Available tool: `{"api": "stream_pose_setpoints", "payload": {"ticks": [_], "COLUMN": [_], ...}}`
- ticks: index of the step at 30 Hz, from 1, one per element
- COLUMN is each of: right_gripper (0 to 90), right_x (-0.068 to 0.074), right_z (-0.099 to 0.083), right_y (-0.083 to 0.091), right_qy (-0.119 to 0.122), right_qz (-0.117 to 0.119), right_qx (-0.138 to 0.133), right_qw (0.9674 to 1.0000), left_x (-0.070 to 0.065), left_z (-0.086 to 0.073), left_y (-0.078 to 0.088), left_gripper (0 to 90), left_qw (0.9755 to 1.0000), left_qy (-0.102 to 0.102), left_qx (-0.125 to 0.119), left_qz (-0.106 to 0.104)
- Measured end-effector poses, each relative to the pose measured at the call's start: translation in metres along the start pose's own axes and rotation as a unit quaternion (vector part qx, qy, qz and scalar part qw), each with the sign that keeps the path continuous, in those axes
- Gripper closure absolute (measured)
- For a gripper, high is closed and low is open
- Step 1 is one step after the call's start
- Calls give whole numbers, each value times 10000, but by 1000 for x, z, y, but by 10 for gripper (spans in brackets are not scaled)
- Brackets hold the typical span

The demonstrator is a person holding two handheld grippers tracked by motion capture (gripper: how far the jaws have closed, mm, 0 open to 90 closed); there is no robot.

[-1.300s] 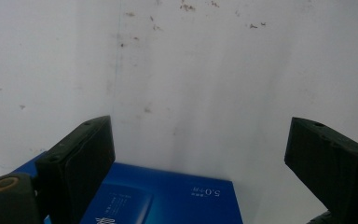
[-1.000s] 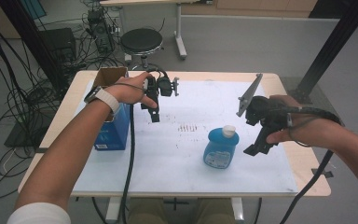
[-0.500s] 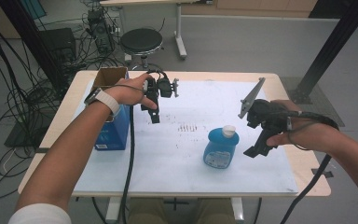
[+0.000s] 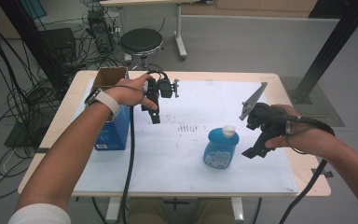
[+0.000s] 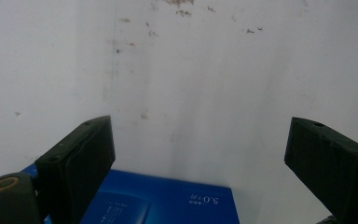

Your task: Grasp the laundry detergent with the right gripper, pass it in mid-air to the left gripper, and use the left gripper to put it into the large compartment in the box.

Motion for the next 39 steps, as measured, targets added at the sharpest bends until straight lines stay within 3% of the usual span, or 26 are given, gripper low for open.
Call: {"api": "stream_pose_setpoints", "payload": {"ticks": [12,39], "right_gripper": [55,57], "right_x": [-5,-9], "right_z": [-3,-10], "right_y": [-11,-31], "right_qy": [-120,-210], "right_qz": [19,105], "right_qx": [-242,-421], "right_qw": [9996,9988], "left_x": [-1,-2], "left_z": [2,3], "left_y": [-1,-3], "left_gripper": [89,89], "left_qw": [10000,10000], "left_qy": [-11,-5], "left_qx": [-38,-89], "left_qz": [9,6]}}
Point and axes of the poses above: each handheld gripper's, and its own axes: y roughly backward along the jaws, z roughly out of its top, x roughly to its left, the point moved 9 cm from there along -y, roughly forward along the jaws, and after that the axes turned 2 degrees about z, right-handed, at the moved point
